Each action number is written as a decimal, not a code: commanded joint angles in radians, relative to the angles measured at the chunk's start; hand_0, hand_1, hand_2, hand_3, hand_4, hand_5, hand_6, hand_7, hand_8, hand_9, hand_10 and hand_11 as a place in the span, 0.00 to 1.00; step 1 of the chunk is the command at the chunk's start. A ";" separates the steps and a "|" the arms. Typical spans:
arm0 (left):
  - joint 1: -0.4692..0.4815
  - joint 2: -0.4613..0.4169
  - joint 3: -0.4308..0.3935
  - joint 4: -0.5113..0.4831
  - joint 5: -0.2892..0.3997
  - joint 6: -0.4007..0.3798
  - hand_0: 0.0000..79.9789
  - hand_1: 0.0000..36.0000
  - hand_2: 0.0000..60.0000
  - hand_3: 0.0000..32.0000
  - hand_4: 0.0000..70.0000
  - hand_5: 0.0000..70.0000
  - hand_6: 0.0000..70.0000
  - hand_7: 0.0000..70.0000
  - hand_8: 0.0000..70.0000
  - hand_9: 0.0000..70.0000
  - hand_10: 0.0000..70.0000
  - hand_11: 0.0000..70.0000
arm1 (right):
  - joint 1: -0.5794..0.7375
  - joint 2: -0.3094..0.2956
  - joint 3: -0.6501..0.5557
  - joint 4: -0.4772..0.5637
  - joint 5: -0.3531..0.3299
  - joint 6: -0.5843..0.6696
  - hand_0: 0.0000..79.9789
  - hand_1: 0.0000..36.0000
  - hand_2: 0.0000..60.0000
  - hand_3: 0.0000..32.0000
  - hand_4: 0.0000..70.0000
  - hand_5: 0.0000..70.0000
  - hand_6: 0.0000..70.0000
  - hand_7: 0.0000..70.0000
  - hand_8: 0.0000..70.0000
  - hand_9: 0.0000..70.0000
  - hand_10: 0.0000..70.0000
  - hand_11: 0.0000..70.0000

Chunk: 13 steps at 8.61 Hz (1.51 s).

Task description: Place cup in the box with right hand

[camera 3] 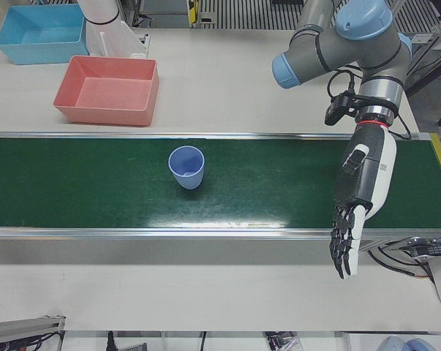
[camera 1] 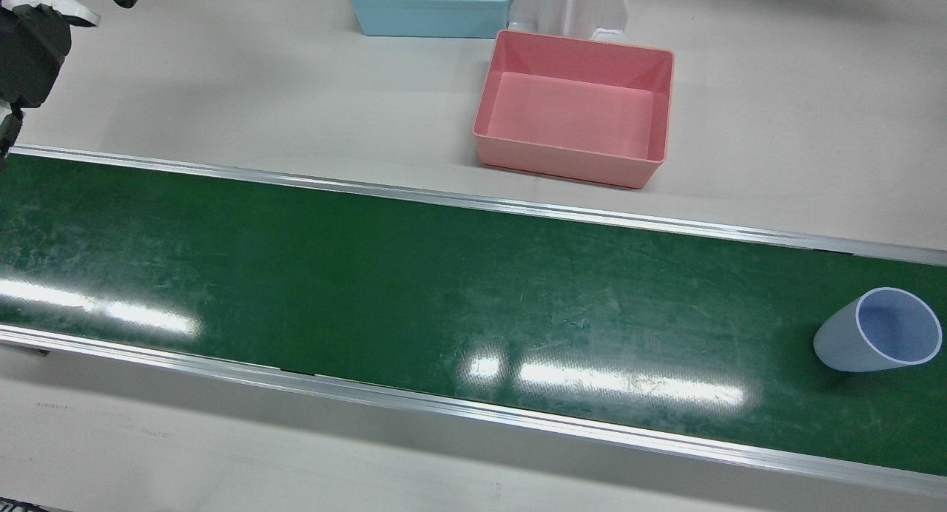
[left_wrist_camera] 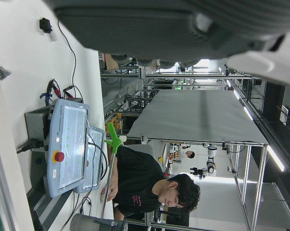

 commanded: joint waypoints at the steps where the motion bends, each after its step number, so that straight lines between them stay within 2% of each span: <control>1: 0.000 0.000 0.000 0.000 0.002 0.001 0.00 0.00 0.00 0.00 0.00 0.00 0.00 0.00 0.00 0.00 0.00 0.00 | 0.000 0.000 0.001 0.000 0.000 0.000 0.63 0.63 0.21 0.00 0.00 0.08 0.00 0.00 0.00 0.00 0.00 0.00; 3: 0.000 0.000 0.000 0.000 0.000 0.001 0.00 0.00 0.00 0.00 0.00 0.00 0.00 0.00 0.00 0.00 0.00 0.00 | 0.000 0.000 0.001 0.000 0.000 -0.002 0.63 0.61 0.17 0.00 0.00 0.08 0.00 0.00 0.00 0.00 0.00 0.00; 4: 0.000 0.000 0.000 0.000 0.000 0.001 0.00 0.00 0.00 0.00 0.00 0.00 0.00 0.00 0.00 0.00 0.00 0.00 | 0.000 0.000 0.001 0.000 0.000 -0.002 0.63 0.63 0.21 0.00 0.00 0.08 0.00 0.00 0.00 0.00 0.00 0.00; 13: 0.000 0.000 0.000 0.000 0.002 -0.001 0.00 0.00 0.00 0.00 0.00 0.00 0.00 0.00 0.00 0.00 0.00 0.00 | 0.000 -0.006 0.001 0.000 0.000 0.000 0.63 0.63 0.22 0.00 0.00 0.07 0.00 0.00 0.00 0.00 0.00 0.00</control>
